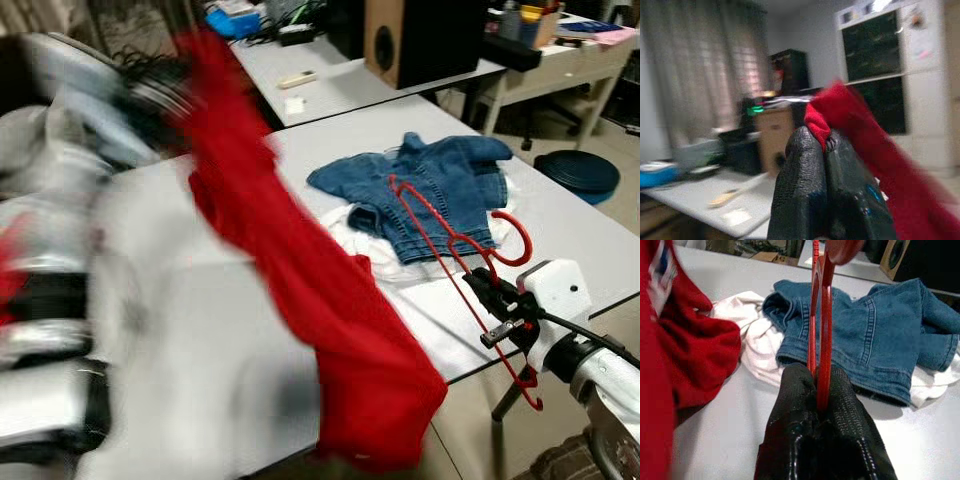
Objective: Hang hanger
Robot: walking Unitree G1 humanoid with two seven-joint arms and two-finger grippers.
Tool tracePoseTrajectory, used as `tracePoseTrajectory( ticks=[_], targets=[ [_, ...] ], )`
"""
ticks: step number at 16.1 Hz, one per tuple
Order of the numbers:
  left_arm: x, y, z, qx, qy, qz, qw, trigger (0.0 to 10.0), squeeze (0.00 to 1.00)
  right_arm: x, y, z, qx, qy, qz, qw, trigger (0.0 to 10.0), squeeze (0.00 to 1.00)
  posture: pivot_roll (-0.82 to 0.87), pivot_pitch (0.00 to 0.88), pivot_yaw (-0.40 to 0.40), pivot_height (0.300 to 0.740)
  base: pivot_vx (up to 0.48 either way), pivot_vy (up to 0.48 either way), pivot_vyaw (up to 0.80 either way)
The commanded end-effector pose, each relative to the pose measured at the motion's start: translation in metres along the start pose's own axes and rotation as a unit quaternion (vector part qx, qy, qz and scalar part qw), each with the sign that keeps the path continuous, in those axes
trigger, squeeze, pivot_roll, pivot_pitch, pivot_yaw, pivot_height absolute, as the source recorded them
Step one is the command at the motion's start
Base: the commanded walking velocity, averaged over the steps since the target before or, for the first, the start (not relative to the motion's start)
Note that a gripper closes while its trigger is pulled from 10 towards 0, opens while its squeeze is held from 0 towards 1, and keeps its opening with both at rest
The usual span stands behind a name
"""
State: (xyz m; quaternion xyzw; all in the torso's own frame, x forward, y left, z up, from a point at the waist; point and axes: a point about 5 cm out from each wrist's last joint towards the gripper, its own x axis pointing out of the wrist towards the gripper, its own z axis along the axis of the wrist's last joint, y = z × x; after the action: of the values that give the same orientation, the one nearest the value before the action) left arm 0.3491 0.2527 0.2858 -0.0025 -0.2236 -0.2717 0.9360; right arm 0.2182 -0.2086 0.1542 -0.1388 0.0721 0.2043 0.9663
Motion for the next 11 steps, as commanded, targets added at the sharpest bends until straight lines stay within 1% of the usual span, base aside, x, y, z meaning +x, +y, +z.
tracePoseTrajectory(
  ticks=[1, 2, 3, 4, 6, 7, 9, 10, 11],
  targets=[
    [-0.015, -0.001, -0.031, 0.007, 0.079, 0.003, 0.997, 0.0, 0.00, 0.005, 0.004, 0.005, -0.002, -0.015, 0.009, 1.000, 10.0, 0.00, -0.03, 0.000, 0.124, 0.740, 0.000, 0.000, 0.00],
    [-0.030, 0.008, -0.034, 0.027, 0.104, 0.037, 0.993, 0.0, 0.00, 0.007, 0.006, 0.005, -0.001, -0.016, 0.015, 1.000, 10.0, 0.00, -0.01, 0.000, 0.117, 0.740, 0.000, 0.000, 0.00],
    [-0.034, 0.011, -0.035, 0.031, 0.110, 0.049, 0.992, 0.0, 0.00, 0.008, 0.007, 0.005, -0.001, -0.017, 0.017, 1.000, 10.0, 0.00, -0.01, 0.000, 0.115, 0.740, 0.000, 0.000, 0.00],
    [-0.041, 0.013, -0.035, 0.038, 0.119, 0.055, 0.991, 0.0, 0.00, 0.009, 0.008, 0.005, 0.000, -0.018, 0.020, 1.000, 10.0, 0.00, 0.00, 0.000, 0.110, 0.740, 0.000, 0.000, 0.00],
    [-0.061, 0.017, -0.042, 0.051, 0.171, 0.044, 0.983, 0.0, 0.00, 0.012, 0.011, 0.006, -0.002, -0.019, 0.034, 0.999, 10.0, 0.00, 0.01, 0.000, 0.106, 0.740, 0.000, 0.000, 0.00],
    [-0.078, 0.017, -0.051, 0.064, 0.222, 0.031, 0.972, 0.0, 0.00, 0.014, 0.014, 0.005, -0.004, -0.018, 0.047, 0.999, 10.0, 0.00, 0.01, 0.000, 0.103, 0.740, 0.000, 0.000, 0.00],
    [-0.093, 0.018, -0.057, 0.068, 0.255, 0.030, 0.964, 0.0, 0.00, 0.014, 0.016, 0.004, -0.004, -0.015, 0.054, 0.998, 10.0, 0.00, 0.01, 0.000, 0.102, 0.740, 0.000, 0.000, 0.00],
    [-0.112, 0.018, -0.060, 0.043, 0.301, 0.019, 0.952, 0.0, 0.00, 0.014, 0.017, 0.001, -0.006, -0.009, 0.060, 0.998, 10.0, 0.00, 0.02, 0.000, 0.098, 0.740, 0.000, 0.000, 0.00],
    [-0.122, 0.017, -0.062, 0.033, 0.335, 0.005, 0.941, 0.0, 0.00, 0.013, 0.017, 0.001, -0.005, -0.007, 0.062, 0.998, 10.0, 0.00, 0.02, 0.000, 0.097, 0.740, 0.000, 0.000, 0.00]
  ],
)
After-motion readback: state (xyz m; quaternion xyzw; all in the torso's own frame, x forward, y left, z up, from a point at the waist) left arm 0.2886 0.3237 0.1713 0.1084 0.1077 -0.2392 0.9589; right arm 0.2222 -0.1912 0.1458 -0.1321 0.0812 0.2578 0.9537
